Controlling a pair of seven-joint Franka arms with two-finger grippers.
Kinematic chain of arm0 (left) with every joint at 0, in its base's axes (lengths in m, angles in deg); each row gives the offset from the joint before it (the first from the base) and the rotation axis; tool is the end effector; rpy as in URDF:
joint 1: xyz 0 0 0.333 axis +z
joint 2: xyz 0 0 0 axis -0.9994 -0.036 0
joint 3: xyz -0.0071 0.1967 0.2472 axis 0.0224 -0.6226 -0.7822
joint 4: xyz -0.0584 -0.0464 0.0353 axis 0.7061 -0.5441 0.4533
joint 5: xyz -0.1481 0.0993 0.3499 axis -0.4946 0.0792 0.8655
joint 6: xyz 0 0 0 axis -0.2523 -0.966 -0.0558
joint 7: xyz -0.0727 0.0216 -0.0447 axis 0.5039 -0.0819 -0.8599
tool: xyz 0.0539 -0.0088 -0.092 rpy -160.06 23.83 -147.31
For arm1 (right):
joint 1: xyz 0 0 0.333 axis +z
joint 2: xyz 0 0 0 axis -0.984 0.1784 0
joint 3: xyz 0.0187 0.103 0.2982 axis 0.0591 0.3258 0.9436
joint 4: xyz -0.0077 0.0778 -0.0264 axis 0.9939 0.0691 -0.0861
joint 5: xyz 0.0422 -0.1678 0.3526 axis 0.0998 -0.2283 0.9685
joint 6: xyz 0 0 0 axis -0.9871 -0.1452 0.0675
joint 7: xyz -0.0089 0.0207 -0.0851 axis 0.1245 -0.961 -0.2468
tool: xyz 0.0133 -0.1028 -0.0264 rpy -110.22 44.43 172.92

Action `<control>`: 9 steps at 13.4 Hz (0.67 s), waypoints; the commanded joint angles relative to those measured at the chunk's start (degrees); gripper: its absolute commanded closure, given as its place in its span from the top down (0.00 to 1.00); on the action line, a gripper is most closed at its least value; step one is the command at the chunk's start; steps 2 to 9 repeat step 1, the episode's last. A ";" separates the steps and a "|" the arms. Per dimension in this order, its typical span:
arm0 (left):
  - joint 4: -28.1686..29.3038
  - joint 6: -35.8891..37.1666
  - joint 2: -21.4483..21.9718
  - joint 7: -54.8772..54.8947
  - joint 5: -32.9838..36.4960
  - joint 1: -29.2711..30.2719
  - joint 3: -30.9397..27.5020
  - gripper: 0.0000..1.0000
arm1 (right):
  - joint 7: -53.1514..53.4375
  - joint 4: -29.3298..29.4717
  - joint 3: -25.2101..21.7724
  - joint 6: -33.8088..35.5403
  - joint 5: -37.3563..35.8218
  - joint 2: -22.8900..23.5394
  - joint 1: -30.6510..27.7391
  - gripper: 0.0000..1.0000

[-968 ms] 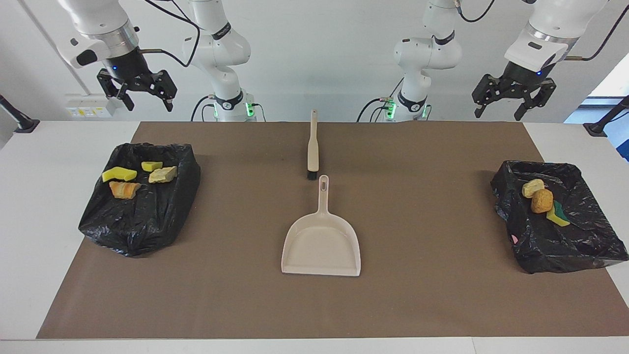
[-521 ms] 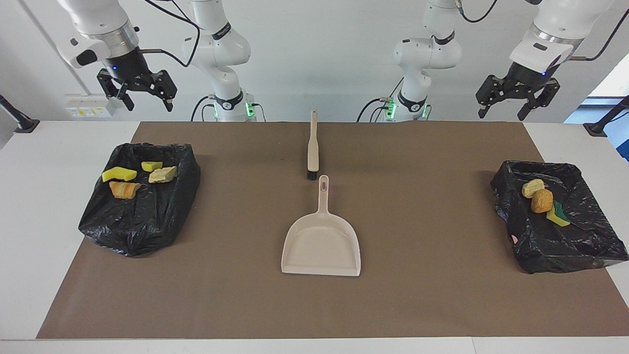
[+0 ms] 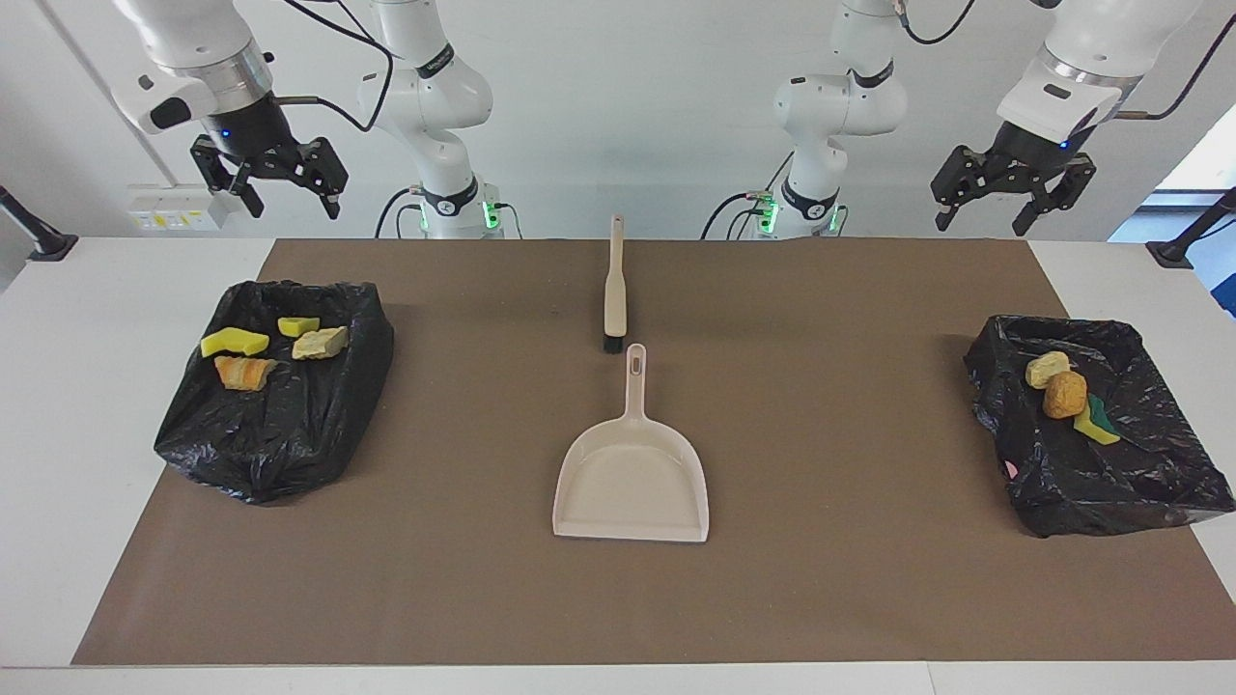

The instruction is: Sweep and dump trash in bin

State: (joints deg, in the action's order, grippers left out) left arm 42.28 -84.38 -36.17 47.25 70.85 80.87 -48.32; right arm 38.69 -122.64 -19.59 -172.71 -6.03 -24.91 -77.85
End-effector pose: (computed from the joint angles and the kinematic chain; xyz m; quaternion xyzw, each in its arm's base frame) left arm 0.5273 -0.0505 0.6797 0.9970 -0.0765 0.0116 0.0040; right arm 0.5106 -0.0290 0.6631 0.9997 -0.0150 -0.0149 0.0089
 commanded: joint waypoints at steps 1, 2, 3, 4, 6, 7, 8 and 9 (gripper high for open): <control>-0.13 0.94 0.54 0.57 -0.96 0.12 0.14 1.00 | -1.04 0.79 0.75 0.42 0.20 0.30 -1.17 1.00; -0.13 0.94 0.54 0.57 -0.96 0.12 0.14 1.00 | -1.04 0.79 0.75 0.42 0.20 0.30 -1.17 1.00; -0.13 0.94 0.54 0.57 -0.96 0.12 0.14 1.00 | -1.04 0.79 0.75 0.42 0.20 0.30 -1.17 1.00; -0.13 0.94 0.54 0.57 -0.96 0.12 0.14 1.00 | -1.04 0.79 0.75 0.42 0.20 0.30 -1.17 1.00; -0.13 0.94 0.54 0.57 -0.96 0.12 0.14 1.00 | -1.04 0.79 0.75 0.42 0.20 0.30 -1.17 1.00; -0.13 0.94 0.54 0.57 -0.96 0.12 0.14 1.00 | -1.04 0.79 0.75 0.42 0.20 0.30 -1.17 1.00; -0.13 0.94 0.54 0.57 -0.96 0.12 0.14 1.00 | -1.04 0.79 0.75 0.42 0.20 0.30 -1.17 1.00; -0.13 0.94 0.54 0.57 -0.96 0.12 0.14 1.00 | -1.04 0.79 0.75 0.42 0.20 0.30 -1.17 1.00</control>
